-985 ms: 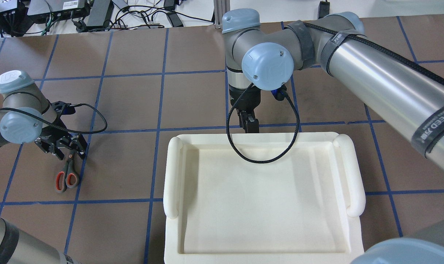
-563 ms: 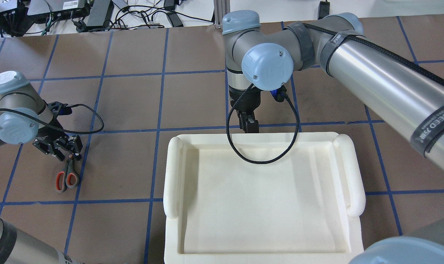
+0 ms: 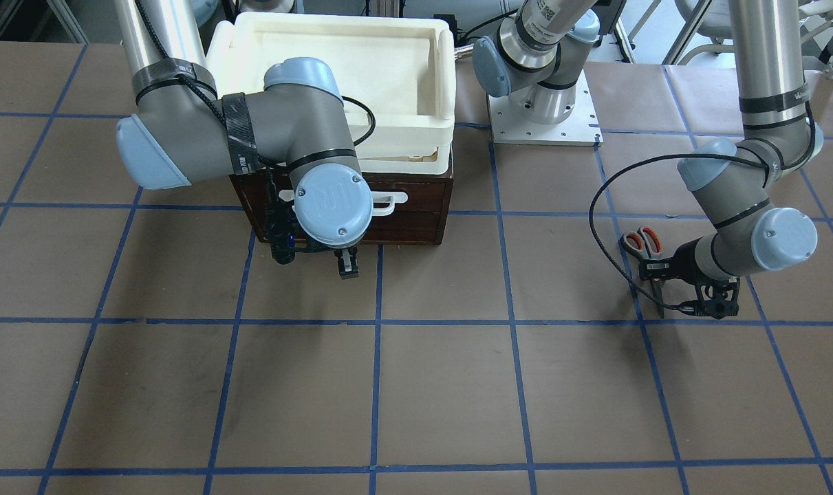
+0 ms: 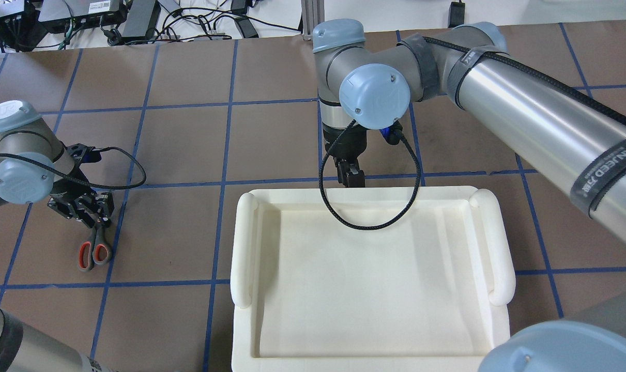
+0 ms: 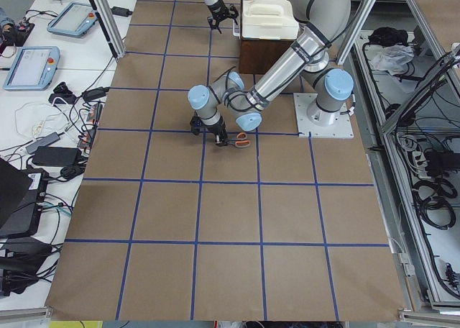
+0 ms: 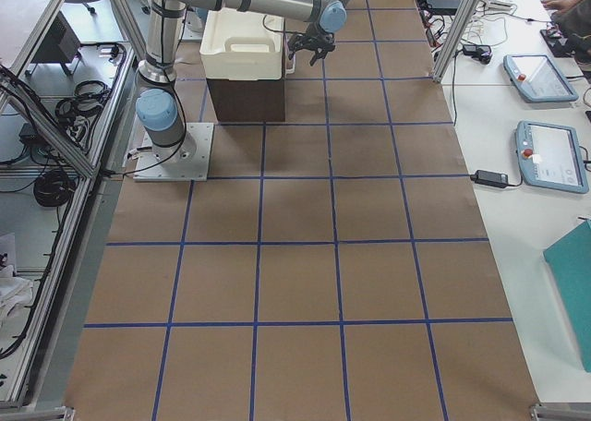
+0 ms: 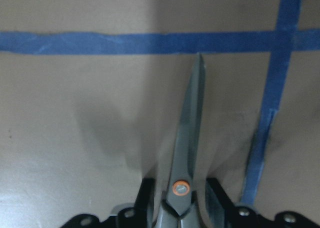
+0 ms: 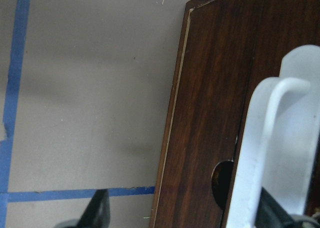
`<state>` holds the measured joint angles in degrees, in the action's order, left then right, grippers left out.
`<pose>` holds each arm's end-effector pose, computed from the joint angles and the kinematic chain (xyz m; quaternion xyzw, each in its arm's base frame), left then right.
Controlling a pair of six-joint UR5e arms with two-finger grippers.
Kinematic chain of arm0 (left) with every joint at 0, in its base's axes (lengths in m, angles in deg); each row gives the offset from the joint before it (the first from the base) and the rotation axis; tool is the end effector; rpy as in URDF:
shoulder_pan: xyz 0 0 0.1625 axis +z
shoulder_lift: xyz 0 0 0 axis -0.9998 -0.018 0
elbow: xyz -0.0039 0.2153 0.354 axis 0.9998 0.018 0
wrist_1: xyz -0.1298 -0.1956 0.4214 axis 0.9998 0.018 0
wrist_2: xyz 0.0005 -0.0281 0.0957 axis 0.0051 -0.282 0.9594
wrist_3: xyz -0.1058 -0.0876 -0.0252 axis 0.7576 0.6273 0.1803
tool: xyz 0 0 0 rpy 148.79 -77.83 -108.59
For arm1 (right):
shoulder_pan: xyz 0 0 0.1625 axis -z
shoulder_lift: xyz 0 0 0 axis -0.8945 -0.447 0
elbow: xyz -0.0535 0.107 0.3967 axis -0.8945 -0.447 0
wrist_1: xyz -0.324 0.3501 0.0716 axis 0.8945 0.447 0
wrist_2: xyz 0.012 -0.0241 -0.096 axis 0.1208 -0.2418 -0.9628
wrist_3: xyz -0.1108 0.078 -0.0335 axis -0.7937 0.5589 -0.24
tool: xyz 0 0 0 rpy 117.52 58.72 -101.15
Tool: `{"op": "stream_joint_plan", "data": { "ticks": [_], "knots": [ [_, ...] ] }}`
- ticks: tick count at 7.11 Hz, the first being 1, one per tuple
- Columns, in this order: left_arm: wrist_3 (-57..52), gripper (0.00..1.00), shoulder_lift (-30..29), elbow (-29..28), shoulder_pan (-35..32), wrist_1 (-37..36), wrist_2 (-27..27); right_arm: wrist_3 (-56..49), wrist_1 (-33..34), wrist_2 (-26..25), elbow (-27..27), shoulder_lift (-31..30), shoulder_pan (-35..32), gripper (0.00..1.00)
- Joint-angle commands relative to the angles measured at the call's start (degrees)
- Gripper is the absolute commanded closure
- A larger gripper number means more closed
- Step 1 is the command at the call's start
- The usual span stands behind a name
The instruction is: Place scissors in drawer with both arms
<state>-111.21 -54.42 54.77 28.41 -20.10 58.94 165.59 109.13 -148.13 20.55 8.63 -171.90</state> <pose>0.1758 -0.5397 0.0630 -0.0059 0.9881 0.1538 0.0020 0.3400 -0.5633 0.2073 -0.6204 -0.7511 -0.1516 0.1671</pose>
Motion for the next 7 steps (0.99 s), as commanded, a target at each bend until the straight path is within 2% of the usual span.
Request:
{"op": "stream_joint_plan", "data": {
  "ticks": [1, 2, 5, 7],
  "knots": [
    [0.0, 0.88, 0.0, 0.0, 0.0, 0.1, 0.0, -0.2, 0.0, 0.0, 0.1, 0.3, 0.0, 0.00],
    [-0.2, 0.99, 0.1, 0.0, 0.0, 0.1, 0.0, -0.3, 0.1, 0.0, 0.5, 0.8, 0.0, 0.00],
    [-0.5, 1.00, 2.1, -1.3, -0.9, 0.4, 0.1, -0.3, 0.2, 0.4, 0.5, 0.9, 0.0, 0.00],
    [-1.0, 0.99, 4.7, -5.4, -1.1, 5.9, -0.3, -1.9, 6.2, -0.1, 0.5, 0.9, 0.0, 0.00]
  ]
}}
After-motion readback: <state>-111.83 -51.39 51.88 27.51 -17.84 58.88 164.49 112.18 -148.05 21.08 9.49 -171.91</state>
